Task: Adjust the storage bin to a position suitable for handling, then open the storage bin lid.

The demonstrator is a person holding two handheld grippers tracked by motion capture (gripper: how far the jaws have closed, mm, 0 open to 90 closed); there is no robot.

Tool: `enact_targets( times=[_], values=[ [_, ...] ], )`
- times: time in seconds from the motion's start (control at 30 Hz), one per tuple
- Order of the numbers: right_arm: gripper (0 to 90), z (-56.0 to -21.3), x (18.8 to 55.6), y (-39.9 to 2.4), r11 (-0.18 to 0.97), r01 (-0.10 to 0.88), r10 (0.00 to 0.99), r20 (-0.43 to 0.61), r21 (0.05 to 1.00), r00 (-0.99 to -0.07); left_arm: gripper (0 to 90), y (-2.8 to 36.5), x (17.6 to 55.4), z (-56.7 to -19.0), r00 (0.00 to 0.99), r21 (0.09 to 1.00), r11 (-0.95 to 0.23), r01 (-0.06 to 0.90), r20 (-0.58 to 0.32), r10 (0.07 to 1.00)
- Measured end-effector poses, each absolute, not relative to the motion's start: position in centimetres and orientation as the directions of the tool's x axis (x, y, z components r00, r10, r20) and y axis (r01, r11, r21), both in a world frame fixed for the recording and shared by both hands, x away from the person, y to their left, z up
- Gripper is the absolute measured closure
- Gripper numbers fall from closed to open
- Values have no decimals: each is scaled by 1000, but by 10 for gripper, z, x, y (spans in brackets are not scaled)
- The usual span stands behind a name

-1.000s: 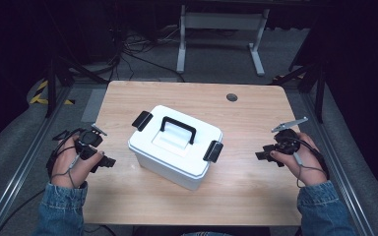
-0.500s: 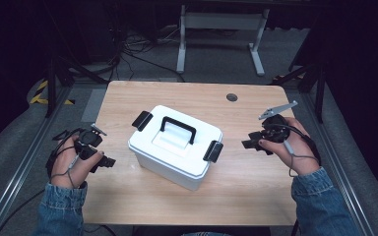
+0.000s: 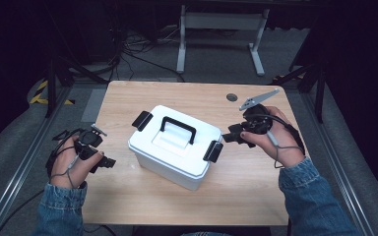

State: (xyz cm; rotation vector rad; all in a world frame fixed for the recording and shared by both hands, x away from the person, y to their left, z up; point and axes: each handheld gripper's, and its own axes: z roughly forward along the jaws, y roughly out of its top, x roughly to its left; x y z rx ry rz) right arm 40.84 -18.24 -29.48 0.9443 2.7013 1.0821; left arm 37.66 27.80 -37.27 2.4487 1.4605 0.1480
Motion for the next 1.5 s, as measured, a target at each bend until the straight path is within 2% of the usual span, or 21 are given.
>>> enact_targets(
  times=[0.33, 0.7, 1.27, 1.5],
  values=[
    [555, -291, 414, -139, 605, 477, 512, 148, 638, -846, 228, 278, 377, -373, 488, 293, -452, 843, -61, 871],
    [576, -307, 432, -101, 639, 481, 482, 175, 600, -858, 227, 278, 378, -373, 499, 292, -462, 837, -65, 864],
    [816, -315, 434, -78, 666, 470, 472, 162, 579, -867, 226, 270, 385, -374, 510, 284, -474, 834, -67, 858],
    [848, -312, 428, -74, 674, 457, 469, 142, 581, -872, 225, 270, 385, -373, 510, 289, -472, 833, -67, 858]
  ],
)
